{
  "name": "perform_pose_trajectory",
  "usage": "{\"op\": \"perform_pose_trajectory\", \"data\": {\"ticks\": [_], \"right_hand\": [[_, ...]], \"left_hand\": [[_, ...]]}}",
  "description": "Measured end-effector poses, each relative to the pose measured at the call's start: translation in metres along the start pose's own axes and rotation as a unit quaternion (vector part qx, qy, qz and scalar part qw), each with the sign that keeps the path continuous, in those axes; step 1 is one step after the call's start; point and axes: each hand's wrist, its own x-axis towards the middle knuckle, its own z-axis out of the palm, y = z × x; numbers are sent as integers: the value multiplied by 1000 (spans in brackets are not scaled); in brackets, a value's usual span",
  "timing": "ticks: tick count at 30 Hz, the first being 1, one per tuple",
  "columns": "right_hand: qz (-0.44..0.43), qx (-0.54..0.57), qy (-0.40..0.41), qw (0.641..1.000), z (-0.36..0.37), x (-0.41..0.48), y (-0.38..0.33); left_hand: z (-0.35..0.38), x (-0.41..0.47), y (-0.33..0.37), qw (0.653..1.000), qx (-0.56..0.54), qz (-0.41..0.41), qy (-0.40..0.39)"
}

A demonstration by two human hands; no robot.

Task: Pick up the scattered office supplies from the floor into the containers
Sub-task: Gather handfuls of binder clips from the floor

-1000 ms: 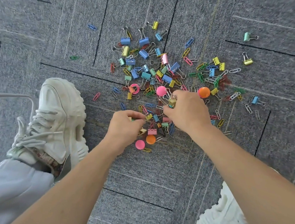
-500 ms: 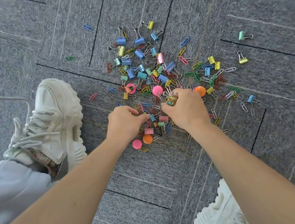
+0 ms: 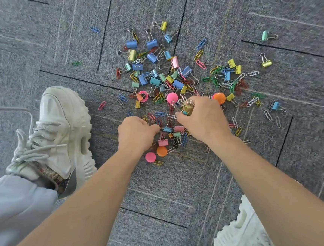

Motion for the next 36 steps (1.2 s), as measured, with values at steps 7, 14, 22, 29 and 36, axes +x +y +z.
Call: {"op": "perform_pose_trajectory", "data": {"ticks": [7, 14, 22, 29, 36], "right_hand": [[-20, -27, -25, 999, -2, -5, -5], [-45, -17, -76, 996, -51, -24, -47], [-131, -79, 1, 988, -200, -104, -197], [-216, -57, 82, 971, -299, -266, -345], [-271, -8, 118, 955, -295, -415, -411]], "left_hand": [[-5, 3, -3, 999, -37, 5, -36], [-70, -16, 40, 991, -13, 132, -10], [-248, -126, 109, 944, -53, 311, 95], [-404, -305, 104, 892, -127, 380, 211], [-501, -451, 15, 817, -169, 452, 316]]}}
